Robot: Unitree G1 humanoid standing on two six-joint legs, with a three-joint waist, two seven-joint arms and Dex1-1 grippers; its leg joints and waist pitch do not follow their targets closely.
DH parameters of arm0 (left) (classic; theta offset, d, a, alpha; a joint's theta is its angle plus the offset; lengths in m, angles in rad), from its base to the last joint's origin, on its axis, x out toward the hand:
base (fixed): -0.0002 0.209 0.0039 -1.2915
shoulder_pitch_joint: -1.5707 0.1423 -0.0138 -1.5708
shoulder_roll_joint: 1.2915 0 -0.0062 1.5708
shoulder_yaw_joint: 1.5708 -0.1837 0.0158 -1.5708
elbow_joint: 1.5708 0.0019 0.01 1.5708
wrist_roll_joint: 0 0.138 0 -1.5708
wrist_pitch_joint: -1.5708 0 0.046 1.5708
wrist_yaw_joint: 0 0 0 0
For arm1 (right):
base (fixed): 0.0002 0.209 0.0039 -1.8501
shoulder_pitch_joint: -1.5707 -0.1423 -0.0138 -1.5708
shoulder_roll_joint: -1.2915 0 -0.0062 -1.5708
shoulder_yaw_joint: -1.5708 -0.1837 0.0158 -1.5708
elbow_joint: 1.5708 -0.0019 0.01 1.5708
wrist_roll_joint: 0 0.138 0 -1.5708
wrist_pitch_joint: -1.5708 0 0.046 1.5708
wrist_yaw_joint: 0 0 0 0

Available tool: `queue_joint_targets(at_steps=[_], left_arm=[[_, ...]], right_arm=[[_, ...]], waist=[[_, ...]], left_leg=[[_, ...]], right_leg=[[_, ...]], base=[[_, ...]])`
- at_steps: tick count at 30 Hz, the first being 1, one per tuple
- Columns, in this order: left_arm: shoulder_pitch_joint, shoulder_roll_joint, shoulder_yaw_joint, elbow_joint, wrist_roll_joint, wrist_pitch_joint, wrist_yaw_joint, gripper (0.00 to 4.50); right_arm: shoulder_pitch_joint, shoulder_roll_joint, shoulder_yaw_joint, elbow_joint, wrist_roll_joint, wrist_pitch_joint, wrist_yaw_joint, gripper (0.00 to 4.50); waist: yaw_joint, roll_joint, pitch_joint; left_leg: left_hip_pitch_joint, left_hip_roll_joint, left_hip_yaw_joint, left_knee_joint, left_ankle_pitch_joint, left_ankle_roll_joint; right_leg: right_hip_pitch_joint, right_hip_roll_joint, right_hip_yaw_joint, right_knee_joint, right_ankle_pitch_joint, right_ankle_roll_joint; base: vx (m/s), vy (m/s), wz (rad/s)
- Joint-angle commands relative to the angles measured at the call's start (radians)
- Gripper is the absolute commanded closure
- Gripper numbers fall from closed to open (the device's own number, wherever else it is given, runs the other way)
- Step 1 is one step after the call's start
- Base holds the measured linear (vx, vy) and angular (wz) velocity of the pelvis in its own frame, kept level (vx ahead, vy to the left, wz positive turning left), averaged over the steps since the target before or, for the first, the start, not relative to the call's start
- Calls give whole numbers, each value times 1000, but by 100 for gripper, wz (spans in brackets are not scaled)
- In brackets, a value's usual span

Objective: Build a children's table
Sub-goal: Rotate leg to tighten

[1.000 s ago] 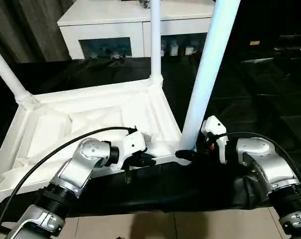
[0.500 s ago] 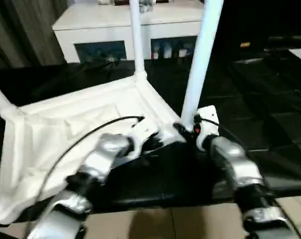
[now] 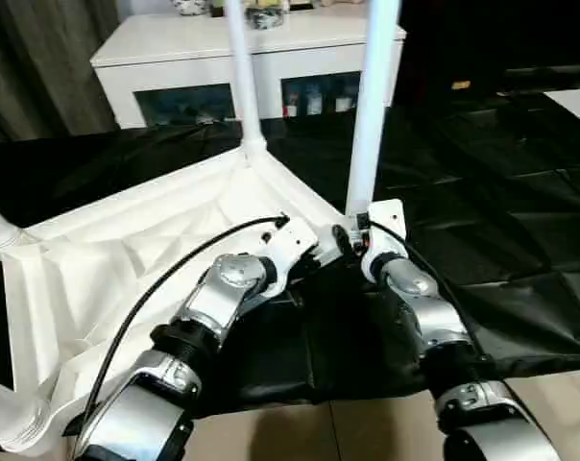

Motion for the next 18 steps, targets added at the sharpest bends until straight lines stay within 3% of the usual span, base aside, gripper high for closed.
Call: queue_joint_targets(at_steps=[1, 4, 6, 8, 9, 10, 12, 18], left_arm=[[30, 27, -18, -22, 3, -45, -58, 450], [58, 63, -35, -60, -6, -77, -147, 450], [83, 96, -52, -99, -19, -95, -219, 450], [105, 122, -64, -135, -35, -99, -281, 450], [132, 169, -87, -182, -47, -131, -365, 450], [132, 169, -87, -182, -47, -131, -365, 450], [146, 197, -93, -205, -59, -159, -418, 450], [170, 228, -79, -266, -104, -127, -506, 450]], right_arm=[[11, -25, 26, -58, 22, 24, 100, 60], [42, -105, 45, -134, 38, 57, 259, 60], [73, -180, 76, -193, 46, 72, 381, 60], [98, -238, 99, -243, 58, 74, 476, 60], [136, -334, 127, -335, 110, 101, 638, 60], [136, -334, 127, -335, 110, 101, 638, 60], [155, -394, 143, -388, 133, 119, 731, 60], [166, -473, 170, -436, 157, 156, 888, 60]], waist=[[-1, -15, -55], [7, -14, -59], [13, -16, -60], [19, -11, -60], [23, -9, -61], [35, -11, -61], [39, -8, -60], [43, -13, -56]], left_leg=[[6, 54, -24, -94, -185, 67], [5, 55, -22, -85, -91, 132], [8, 57, -21, -83, -75, 143], [9, 63, -20, -82, -60, 158], [12, 62, -20, -82, -61, 158], [9, 71, -22, -81, -46, 174], [12, 69, -20, -81, -45, 172], [14, 70, -17, -87, -97, 139]], right_leg=[[38, -45, 14, -68, -91, -216], [43, -46, 12, -59, 41, -247], [43, -45, 11, -57, 56, -251], [40, -48, 12, -52, 78, -263], [40, -45, 9, -52, 78, -264], [44, -47, 11, -48, 105, -260], [40, -44, 6, -47, 93, -267], [36, -47, 9, -53, 17, -274]], base=[[0, 0, 0], [0, 0, 0], [0, 0, 0], [0, 0, 0], [0, 0, 0], [0, 0, 0], [0, 0, 0], [0, 0, 0]])
